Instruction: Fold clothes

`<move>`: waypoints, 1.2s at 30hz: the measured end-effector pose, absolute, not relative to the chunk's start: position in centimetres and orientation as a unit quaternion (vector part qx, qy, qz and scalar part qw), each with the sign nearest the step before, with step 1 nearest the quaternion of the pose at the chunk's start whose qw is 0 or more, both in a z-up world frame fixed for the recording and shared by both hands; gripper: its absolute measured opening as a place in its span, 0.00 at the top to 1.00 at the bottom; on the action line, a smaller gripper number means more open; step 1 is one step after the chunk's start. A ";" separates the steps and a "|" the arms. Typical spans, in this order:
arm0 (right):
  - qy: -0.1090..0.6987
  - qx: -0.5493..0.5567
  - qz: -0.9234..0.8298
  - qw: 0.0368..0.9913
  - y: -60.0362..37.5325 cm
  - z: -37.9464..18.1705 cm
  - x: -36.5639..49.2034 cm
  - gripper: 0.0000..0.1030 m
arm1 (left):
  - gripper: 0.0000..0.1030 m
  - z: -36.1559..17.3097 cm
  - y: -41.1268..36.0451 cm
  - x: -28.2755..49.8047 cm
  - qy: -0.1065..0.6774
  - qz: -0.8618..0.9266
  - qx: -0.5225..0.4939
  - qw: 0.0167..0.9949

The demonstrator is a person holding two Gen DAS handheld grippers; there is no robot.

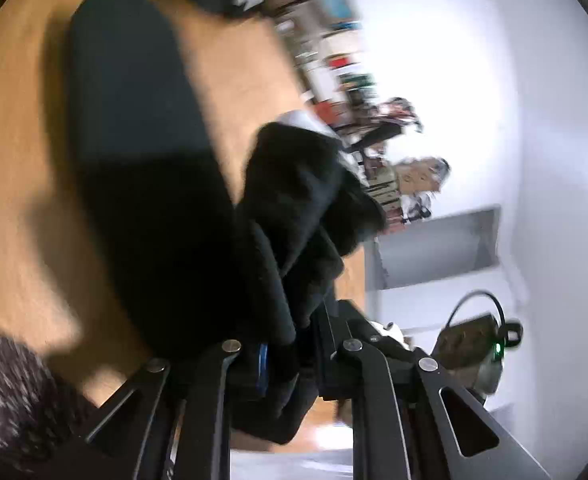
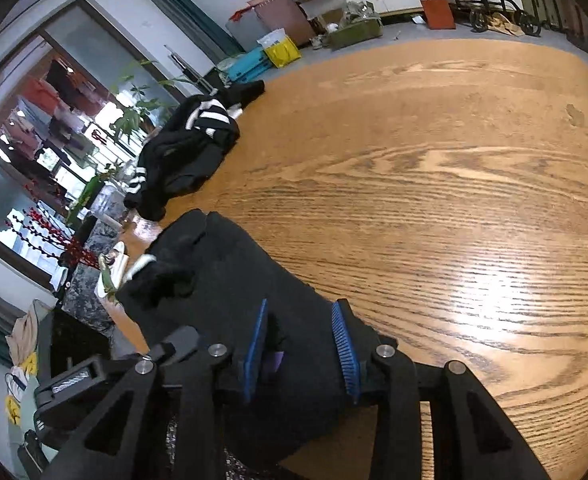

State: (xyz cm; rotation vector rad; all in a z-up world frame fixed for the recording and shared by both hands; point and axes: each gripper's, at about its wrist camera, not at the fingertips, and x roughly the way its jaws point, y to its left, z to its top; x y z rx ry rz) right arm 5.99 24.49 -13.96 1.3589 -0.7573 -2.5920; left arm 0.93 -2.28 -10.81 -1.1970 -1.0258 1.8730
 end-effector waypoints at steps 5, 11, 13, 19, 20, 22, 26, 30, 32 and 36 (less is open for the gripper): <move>-0.249 0.429 -0.865 0.080 23.6 -13.1 6.0 0.58 | 0.86 -7.2 -3.8 -0.4 -0.351 0.759 -0.408 0.366; -0.217 0.408 -0.880 0.113 20.5 -11.6 5.3 0.55 | 0.86 -7.0 -7.8 -6.3 -0.359 0.758 -0.420 0.347; -0.191 0.409 -0.883 0.127 18.9 -11.4 5.0 0.55 | 0.86 -7.8 -9.0 -8.1 -0.349 0.759 -0.442 0.326; -0.152 0.438 -0.872 0.156 15.7 -12.6 3.4 0.56 | 0.86 -10.0 -10.6 -12.6 -0.308 0.751 -0.503 0.296; -0.147 0.442 -0.871 0.157 15.4 -12.9 3.2 0.56 | 0.86 -10.1 -10.9 -12.7 -0.294 0.754 -0.502 0.305; -0.139 0.446 -0.869 0.163 14.9 -13.2 3.0 0.56 | 0.86 -9.5 -10.7 -12.7 -0.257 0.767 -0.490 0.324; -0.132 0.437 -0.873 0.172 14.4 -13.0 3.1 0.56 | 0.86 -7.7 -10.0 -12.0 -0.199 0.789 -0.446 0.372; -0.122 0.417 -0.884 0.172 14.2 -12.2 3.2 0.56 | 0.86 -7.8 -10.4 -12.0 -0.196 0.785 -0.444 0.384; -0.112 0.429 -0.881 0.165 14.0 -12.8 2.8 0.56 | 0.86 -9.7 -11.2 -13.0 -0.207 0.780 -0.483 0.340; -0.113 0.478 -0.854 0.174 13.1 -15.7 1.7 0.56 | 0.86 -12.6 -12.5 -13.7 -0.217 0.766 -0.536 0.281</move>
